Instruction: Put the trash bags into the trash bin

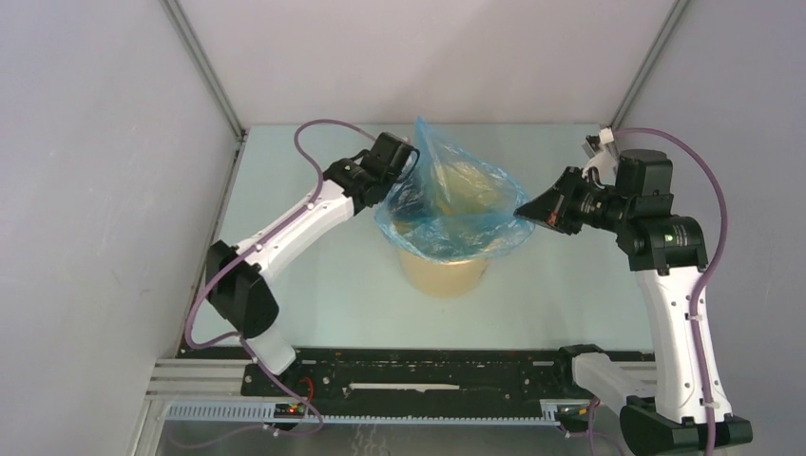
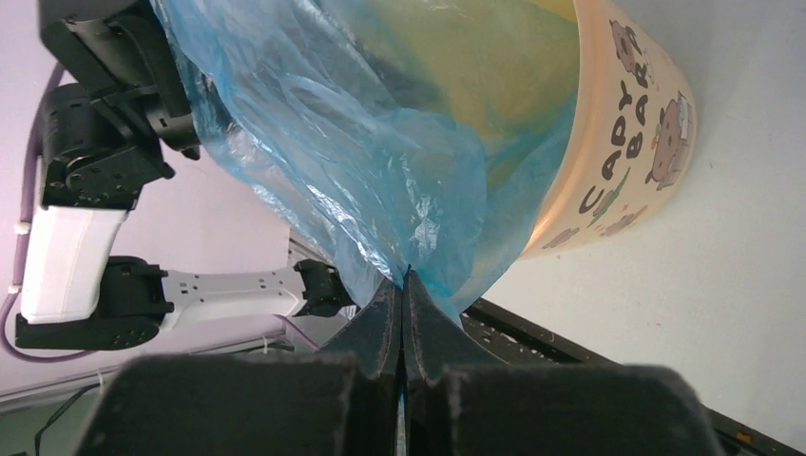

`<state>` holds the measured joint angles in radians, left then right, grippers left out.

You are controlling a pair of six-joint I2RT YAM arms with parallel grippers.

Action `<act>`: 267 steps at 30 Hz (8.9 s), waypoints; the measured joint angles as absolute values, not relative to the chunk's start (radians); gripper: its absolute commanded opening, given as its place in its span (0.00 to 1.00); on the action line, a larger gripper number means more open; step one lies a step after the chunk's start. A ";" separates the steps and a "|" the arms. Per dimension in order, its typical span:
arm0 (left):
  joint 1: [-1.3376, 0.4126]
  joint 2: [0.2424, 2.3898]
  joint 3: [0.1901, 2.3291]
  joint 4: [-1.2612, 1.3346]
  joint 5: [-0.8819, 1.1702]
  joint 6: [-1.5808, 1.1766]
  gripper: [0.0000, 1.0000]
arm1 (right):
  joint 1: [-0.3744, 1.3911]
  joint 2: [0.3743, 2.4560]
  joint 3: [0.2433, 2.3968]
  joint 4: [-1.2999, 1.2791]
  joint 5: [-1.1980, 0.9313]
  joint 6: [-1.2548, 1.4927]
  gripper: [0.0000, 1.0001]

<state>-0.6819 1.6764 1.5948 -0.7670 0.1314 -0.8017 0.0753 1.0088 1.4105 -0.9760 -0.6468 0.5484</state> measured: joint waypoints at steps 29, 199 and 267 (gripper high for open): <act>-0.414 1.124 1.373 -0.534 0.427 -0.846 0.66 | 0.072 1.049 1.411 -0.997 -0.619 0.513 0.00; -0.335 1.478 1.535 -0.754 0.242 -0.806 0.01 | 0.094 1.697 1.747 -0.938 -0.539 0.350 0.00; -0.299 1.103 1.093 -0.484 0.430 -1.180 0.71 | -0.039 1.113 1.320 -0.960 -0.585 0.880 0.78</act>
